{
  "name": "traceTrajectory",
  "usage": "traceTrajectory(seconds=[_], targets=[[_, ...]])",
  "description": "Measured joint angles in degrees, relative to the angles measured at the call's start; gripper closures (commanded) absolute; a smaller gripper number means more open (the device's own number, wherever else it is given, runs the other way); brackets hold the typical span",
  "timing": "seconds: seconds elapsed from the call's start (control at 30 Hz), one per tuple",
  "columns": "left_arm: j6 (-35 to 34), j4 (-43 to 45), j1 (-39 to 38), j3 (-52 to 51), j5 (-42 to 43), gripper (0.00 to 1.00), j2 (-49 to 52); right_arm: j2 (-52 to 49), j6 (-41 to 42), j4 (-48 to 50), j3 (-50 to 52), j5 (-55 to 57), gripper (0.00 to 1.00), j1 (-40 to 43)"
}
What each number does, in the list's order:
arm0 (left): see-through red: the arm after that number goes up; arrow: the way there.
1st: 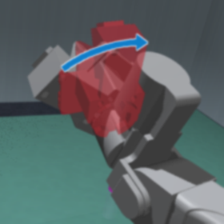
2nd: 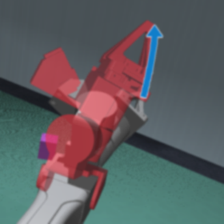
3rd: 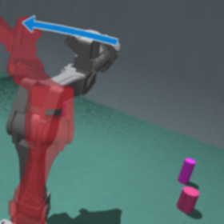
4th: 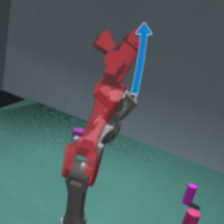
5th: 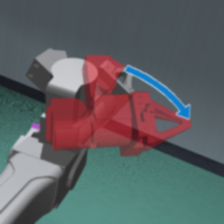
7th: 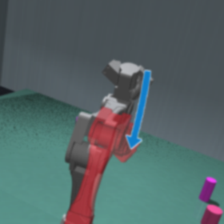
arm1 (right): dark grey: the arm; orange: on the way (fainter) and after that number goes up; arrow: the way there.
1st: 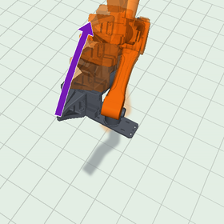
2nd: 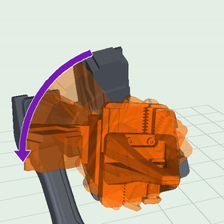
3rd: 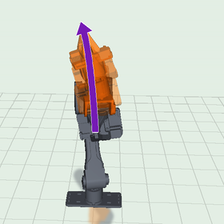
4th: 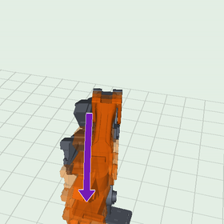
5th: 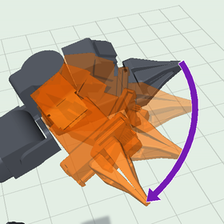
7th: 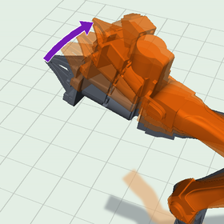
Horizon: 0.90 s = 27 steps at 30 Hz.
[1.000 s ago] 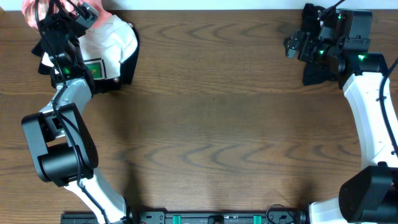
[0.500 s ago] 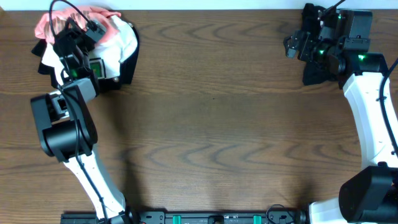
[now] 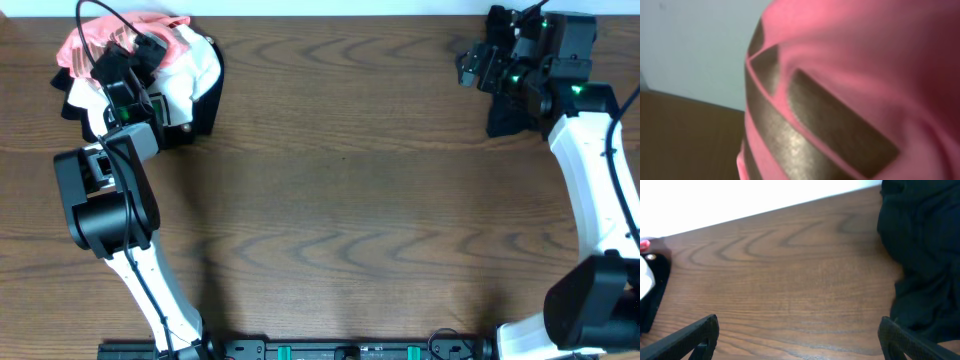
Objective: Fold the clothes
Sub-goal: 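Lower the pink shirt onto the stack and open the left gripper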
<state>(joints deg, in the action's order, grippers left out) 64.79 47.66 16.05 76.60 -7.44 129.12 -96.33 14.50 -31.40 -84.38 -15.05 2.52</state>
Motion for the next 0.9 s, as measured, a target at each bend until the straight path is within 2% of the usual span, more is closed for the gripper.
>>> traceTrajectory(seconds=[0.07, 0.27, 0.43, 0.6, 0.63, 0.73, 0.77, 0.9], targets=[[-1.05, -0.33, -0.22, 0.04, -1.9, 0.43, 0.0, -1.22, 0.13, 0.0, 0.0, -0.04, 0.01, 0.0], [-4.87, -0.57, -1.51, 0.33, -5.95, 0.3, -0.22, -3.1, 0.2, 0.39, 0.0, -0.79, 0.01, 0.0], [-13.62, -5.11, -2.32, 0.37, -7.17, 0.29, -2.29, -3.43, 0.22, 0.72, 0.0, -1.14, 0.01, 0.0], [-23.47, -19.54, -3.04, 0.35, -7.19, 0.29, -8.33, -3.43, 0.35, 0.81, 0.0, -1.36, 0.01, 0.0], [-25.86, -22.18, -3.15, 0.37, -7.17, 0.31, -9.81, -3.43, 0.37, 0.83, 0.02, -1.44, 0.01, 0.0], [-32.5, -28.33, -3.32, 0.42, -7.21, 0.53, -13.79, -3.45, 0.39, 0.83, 0.02, -1.88, 0.01, 0.0], [-35.15, -30.51, -3.3, 0.44, -7.19, 0.56, -14.97, -3.45, 0.39, 0.83, 0.02, -2.12, 0.01, 0.0], [-48.35, -39.5, -3.3, 0.55, -7.15, 0.57, -18.01, -3.48, 0.39, 0.76, 0.02, -3.37, 0.01, 0.0]])
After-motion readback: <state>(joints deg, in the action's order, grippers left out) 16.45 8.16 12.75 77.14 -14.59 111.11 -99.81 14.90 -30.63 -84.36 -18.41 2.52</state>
